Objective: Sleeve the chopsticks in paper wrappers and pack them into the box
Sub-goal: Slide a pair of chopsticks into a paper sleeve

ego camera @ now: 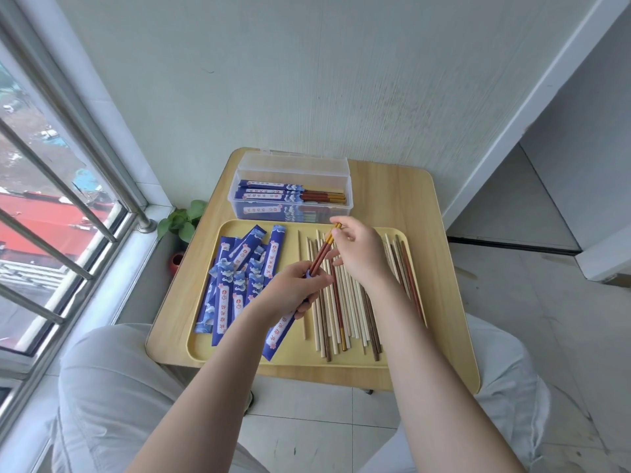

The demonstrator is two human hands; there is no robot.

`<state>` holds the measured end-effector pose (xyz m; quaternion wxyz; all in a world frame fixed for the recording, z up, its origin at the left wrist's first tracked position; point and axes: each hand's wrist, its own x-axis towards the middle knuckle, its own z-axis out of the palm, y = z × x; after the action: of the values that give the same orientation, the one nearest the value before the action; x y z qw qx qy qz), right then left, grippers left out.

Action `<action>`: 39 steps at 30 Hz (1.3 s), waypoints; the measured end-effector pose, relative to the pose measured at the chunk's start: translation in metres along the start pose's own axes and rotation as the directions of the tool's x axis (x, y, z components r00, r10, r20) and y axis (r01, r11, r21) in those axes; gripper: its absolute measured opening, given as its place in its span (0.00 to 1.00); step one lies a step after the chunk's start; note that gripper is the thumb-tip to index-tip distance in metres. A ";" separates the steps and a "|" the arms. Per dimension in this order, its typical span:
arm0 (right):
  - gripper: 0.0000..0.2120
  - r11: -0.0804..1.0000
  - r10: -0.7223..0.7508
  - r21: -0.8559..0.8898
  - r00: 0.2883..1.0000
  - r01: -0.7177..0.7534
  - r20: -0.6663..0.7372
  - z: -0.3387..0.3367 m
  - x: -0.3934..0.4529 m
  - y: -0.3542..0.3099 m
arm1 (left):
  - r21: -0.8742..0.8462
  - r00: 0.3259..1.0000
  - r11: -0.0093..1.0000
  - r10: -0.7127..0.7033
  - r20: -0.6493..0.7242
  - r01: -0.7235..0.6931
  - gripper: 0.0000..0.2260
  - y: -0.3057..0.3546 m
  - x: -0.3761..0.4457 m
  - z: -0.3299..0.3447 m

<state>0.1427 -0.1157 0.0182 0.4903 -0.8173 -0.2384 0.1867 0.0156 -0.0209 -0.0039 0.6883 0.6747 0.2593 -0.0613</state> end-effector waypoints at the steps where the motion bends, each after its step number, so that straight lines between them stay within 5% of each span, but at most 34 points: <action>1: 0.13 1.000 0.011 0.023 1.000 -0.011 0.002 0.001 0.001 -0.001 | 0.043 1.000 0.999 -0.003 -0.007 0.004 0.07 0.003 0.002 -0.002; 7: 0.07 0.904 0.171 0.404 0.984 -0.139 -0.044 -0.007 0.026 -0.011 | 0.467 0.971 0.884 0.132 -0.199 -0.025 0.08 0.034 0.027 -0.023; 9: 0.05 0.841 0.244 0.516 0.965 -0.164 -0.091 -0.007 0.041 -0.012 | 0.592 0.927 0.805 0.239 -0.289 -0.023 0.15 0.045 0.038 -0.032; 12: 0.04 0.724 0.351 0.676 0.918 -0.141 -0.184 -0.011 0.061 -0.014 | 0.771 0.759 0.634 0.529 -0.380 -0.056 0.28 0.047 0.054 -0.045; 14: 0.04 0.655 0.422 0.745 0.877 -0.122 -0.228 -0.014 0.075 -0.013 | 0.829 0.628 0.555 0.670 -0.395 -0.071 0.29 0.047 0.063 -0.055; 15: 0.04 0.636 0.451 0.763 0.859 -0.119 -0.241 -0.014 0.084 -0.012 | 0.837 0.615 0.544 0.680 -0.399 -0.059 0.29 0.046 0.069 -0.060; 22: 0.07 0.622 0.543 0.775 0.776 -0.116 -0.320 0.002 0.122 -0.003 | 0.822 0.795 0.551 0.430 -0.428 0.145 0.33 0.044 0.098 -0.080; 29: 0.06 0.758 0.463 0.606 0.853 -0.241 -0.240 0.032 0.129 -0.006 | 0.850 0.849 0.486 0.344 -0.401 0.205 0.33 0.033 0.113 -0.089; 33: 0.09 0.976 0.218 0.087 0.907 -0.200 -0.361 0.029 0.128 0.002 | 0.892 0.865 0.384 0.332 -0.376 0.240 0.34 0.024 0.117 -0.093; 39: 0.08 0.897 -0.053 -0.436 0.960 -0.075 -0.274 0.026 0.124 0.006 | 0.903 0.855 0.336 0.349 -0.383 0.267 0.32 0.025 0.118 -0.091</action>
<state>0.2316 -0.0283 -0.0082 0.3196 -0.9264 -0.1985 0.0137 0.1027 0.0998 -0.0293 0.0754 0.9406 0.3312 0.0022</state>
